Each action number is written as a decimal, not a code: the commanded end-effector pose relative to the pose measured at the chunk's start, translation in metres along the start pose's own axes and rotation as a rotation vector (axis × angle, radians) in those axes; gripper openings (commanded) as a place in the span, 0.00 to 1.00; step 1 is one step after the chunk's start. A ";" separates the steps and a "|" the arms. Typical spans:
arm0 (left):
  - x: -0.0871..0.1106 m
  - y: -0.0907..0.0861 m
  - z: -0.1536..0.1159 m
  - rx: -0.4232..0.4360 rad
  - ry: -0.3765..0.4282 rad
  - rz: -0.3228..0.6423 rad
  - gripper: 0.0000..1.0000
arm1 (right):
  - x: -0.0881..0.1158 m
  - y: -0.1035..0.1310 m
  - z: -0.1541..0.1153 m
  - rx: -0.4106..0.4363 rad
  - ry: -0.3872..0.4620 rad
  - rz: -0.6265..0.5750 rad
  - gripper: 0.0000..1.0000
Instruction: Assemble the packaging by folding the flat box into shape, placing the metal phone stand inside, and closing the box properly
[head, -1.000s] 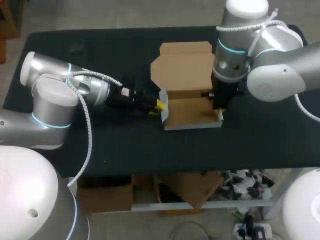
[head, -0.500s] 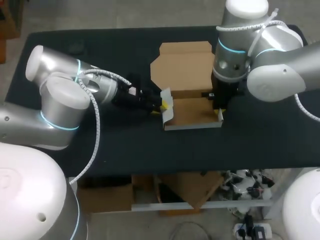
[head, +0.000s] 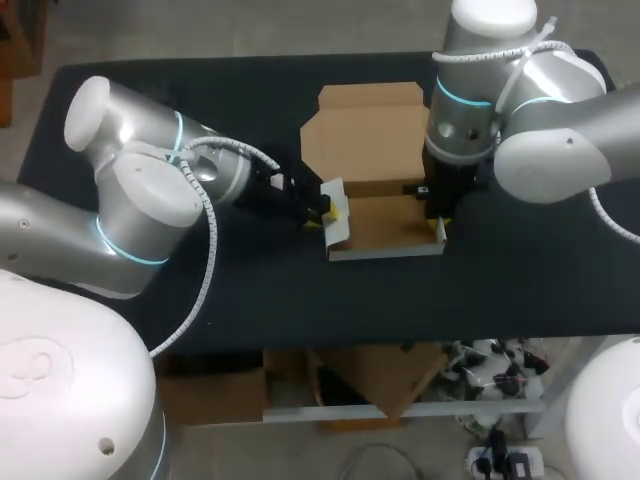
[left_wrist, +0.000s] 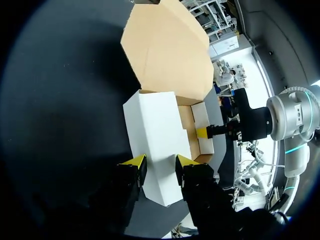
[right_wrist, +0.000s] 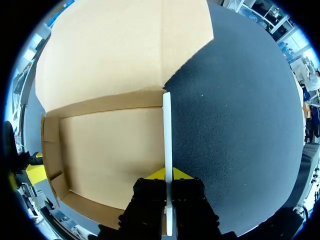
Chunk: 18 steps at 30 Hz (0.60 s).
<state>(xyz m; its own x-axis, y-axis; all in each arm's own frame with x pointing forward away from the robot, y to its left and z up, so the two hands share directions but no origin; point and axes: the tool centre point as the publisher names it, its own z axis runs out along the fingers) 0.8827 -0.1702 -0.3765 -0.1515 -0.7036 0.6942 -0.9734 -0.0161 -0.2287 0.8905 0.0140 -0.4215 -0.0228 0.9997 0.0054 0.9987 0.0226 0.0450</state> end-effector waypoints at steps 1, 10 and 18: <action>0.001 -0.004 0.003 -0.018 -0.112 -0.005 0.38 | 0.001 0.000 0.001 0.001 0.000 0.000 0.00; -0.002 -0.008 0.008 -0.039 -0.204 -0.033 0.36 | 0.001 0.000 0.001 0.001 0.000 0.000 0.00; -0.001 -0.009 0.013 -0.040 -0.336 -0.046 0.35 | 0.001 0.000 0.001 0.001 0.000 0.000 0.00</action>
<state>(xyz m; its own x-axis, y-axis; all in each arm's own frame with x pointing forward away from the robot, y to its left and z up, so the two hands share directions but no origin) 0.8919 -0.1724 -0.3836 -0.0852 -0.7867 0.6114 -0.9846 -0.0274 -0.1724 0.8905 0.0140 -0.4214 -0.0229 0.9997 0.0055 0.9987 0.0226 0.0451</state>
